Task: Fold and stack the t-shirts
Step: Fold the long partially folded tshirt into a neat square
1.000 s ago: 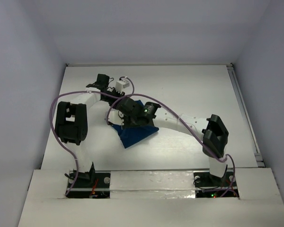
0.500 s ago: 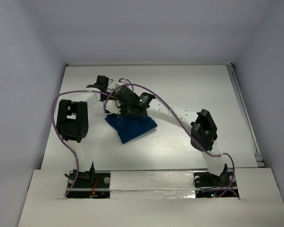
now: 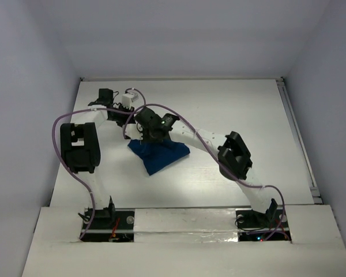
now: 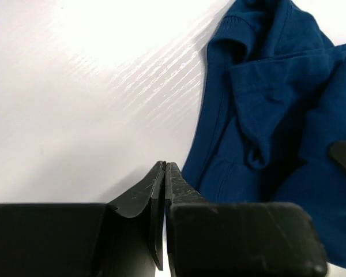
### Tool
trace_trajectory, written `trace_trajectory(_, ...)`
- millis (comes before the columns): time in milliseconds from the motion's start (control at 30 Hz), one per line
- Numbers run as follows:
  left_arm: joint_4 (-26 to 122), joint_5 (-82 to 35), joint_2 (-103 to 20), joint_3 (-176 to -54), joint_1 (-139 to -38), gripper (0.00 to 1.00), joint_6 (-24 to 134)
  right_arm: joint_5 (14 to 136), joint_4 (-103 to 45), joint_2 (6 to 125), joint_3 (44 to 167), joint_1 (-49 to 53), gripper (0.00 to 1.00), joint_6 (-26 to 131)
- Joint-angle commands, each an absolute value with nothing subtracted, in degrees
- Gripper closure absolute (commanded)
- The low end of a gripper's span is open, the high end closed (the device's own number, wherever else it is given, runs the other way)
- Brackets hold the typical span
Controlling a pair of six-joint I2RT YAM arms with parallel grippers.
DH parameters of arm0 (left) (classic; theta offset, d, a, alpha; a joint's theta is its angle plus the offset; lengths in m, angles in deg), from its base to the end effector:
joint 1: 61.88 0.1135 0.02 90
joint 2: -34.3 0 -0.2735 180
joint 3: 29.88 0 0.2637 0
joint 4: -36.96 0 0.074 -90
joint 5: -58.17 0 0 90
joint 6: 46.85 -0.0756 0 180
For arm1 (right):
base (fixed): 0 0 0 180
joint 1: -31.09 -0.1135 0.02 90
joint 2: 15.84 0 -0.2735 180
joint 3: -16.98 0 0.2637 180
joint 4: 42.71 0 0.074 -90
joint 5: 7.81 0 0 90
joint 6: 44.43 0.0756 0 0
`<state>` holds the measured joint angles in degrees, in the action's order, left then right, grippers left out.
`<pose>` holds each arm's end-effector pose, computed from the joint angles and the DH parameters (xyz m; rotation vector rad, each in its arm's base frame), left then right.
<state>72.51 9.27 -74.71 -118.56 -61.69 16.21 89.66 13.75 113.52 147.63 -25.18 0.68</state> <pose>0.4300 -0.0483 0.1720 0.7975 2.1986 -0.6795 0.3092 0.4454 0.2086 -1.9164 1.6422 -0.0854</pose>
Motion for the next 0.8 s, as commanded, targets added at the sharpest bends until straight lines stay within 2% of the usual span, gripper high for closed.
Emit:
trace_trajectory(0,72.97,11.41,-70.20,-120.03,-61.26,1.00,15.46,88.18,12.90,114.06,151.42,-24.81,1.00,-2.07)
trace_trajectory(333,73.05,13.17,-69.14,-118.62,-61.26,1.00,15.55,87.38,10.34,117.49,154.23,-24.81,0.98,-0.84)
trace_trajectory(400,73.05,13.43,-68.71,-118.53,-61.26,1.00,15.72,87.64,11.74,119.41,156.78,-24.81,0.90,-0.49)
trace_trajectory(433,73.05,13.52,-68.44,-118.53,-61.26,1.00,15.73,88.43,12.01,119.77,157.22,-24.81,0.79,-0.40)
trace_trajectory(467,73.23,13.52,-68.27,-118.53,-61.26,1.00,15.73,88.87,11.93,119.78,157.22,-24.81,0.73,-0.40)
trace_trajectory(567,73.76,13.17,-67.74,-118.70,-61.26,1.00,15.37,91.33,8.86,118.12,154.25,-24.81,0.59,-0.14)
trace_trajectory(633,73.84,13.17,-67.65,-118.70,-61.26,1.00,15.46,92.99,5.62,116.71,151.61,-24.81,0.56,0.47)
trace_trajectory(767,73.84,14.22,-66.95,-118.27,-61.26,1.00,15.99,94.84,7.19,115.30,151.96,-24.81,0.56,2.59)
